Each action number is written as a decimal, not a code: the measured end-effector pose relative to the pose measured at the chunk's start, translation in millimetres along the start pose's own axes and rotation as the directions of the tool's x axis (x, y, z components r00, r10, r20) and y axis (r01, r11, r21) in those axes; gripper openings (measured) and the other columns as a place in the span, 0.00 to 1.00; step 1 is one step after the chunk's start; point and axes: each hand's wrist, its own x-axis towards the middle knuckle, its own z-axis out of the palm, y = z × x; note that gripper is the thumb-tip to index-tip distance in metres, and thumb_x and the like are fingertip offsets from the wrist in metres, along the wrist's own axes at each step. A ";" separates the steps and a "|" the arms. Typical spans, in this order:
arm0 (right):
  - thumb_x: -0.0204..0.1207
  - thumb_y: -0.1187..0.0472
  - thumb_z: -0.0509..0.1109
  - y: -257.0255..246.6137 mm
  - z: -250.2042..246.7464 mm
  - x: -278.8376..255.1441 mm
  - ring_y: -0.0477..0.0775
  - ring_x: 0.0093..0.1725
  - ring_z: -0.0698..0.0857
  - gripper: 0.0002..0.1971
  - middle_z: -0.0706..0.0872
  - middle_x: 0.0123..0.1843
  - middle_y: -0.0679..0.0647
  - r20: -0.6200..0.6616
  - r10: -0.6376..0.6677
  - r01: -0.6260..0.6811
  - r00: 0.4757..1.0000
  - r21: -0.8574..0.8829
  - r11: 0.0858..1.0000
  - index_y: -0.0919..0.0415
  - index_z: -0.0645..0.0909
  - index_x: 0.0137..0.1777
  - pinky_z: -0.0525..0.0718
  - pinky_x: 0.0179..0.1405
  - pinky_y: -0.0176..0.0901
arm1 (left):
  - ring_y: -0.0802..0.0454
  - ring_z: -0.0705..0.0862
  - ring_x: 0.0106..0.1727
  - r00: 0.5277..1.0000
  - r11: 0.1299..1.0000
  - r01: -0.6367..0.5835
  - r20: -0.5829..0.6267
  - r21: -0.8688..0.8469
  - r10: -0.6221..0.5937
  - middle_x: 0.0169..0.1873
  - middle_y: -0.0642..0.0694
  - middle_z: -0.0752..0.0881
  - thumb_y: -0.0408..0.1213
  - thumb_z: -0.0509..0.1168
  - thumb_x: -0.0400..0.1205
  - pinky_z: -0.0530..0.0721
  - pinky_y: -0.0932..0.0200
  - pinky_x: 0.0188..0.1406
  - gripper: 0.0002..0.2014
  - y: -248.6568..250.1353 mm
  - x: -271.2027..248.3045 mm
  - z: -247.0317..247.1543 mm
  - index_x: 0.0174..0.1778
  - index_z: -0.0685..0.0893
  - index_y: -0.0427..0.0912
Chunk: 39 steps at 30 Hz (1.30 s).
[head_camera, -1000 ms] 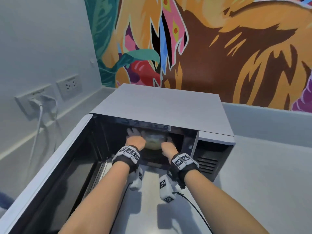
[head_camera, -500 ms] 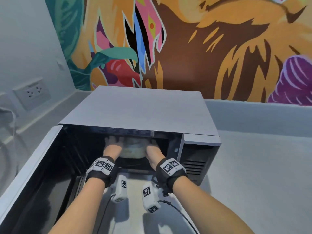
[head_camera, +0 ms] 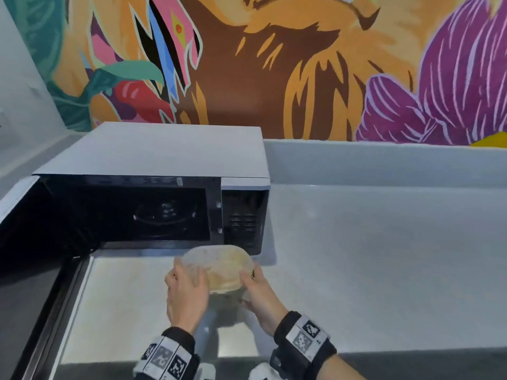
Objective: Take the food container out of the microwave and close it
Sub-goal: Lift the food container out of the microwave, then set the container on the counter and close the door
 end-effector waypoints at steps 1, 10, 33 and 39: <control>0.86 0.55 0.52 2.4 -17.9 -11.1 0.48 0.62 0.77 0.19 0.73 0.74 0.53 -0.037 0.001 -0.001 0.999 -0.013 1.000 0.48 0.59 0.76 0.83 0.43 0.38 | 0.32 0.75 0.73 0.999 1.000 -0.009 0.036 0.001 0.009 0.81 0.35 0.58 0.50 0.52 0.85 0.71 0.40 0.74 0.32 1.6 -11.1 17.0 0.84 0.49 0.47; 0.87 0.58 0.48 7.5 -148.4 -66.4 0.58 0.64 0.74 0.18 0.74 0.71 0.57 -0.374 0.021 -0.024 0.927 -0.004 1.000 0.51 0.61 0.75 0.78 0.63 0.65 | 0.35 0.77 0.71 0.940 0.992 -0.119 0.316 -0.049 0.129 0.80 0.38 0.58 0.45 0.56 0.84 0.76 0.47 0.71 0.35 42.3 -81.4 133.2 0.84 0.47 0.45; 0.84 0.57 0.57 -25.5 -94.6 -65.9 0.55 0.81 0.57 0.23 0.57 0.83 0.58 -0.245 -0.534 0.271 0.810 -0.650 0.710 0.53 0.61 0.78 0.59 0.78 0.52 | 0.30 0.77 0.69 0.688 0.728 -0.040 -0.510 0.684 0.517 0.65 0.32 0.80 0.37 0.62 0.80 0.69 0.26 0.67 0.20 -3.2 -74.6 -195.3 0.68 0.78 0.36; 0.84 0.58 0.57 -22.7 -49.2 -71.8 0.47 0.75 0.64 0.18 0.62 0.79 0.52 -0.049 -0.578 0.406 0.814 -0.664 0.628 0.49 0.68 0.73 0.59 0.72 0.40 | 0.19 0.83 0.48 0.792 0.805 0.422 -0.602 0.417 -0.103 0.44 0.18 0.82 0.44 0.63 0.81 0.82 0.30 0.48 0.19 -64.6 -87.4 -249.0 0.46 0.73 0.27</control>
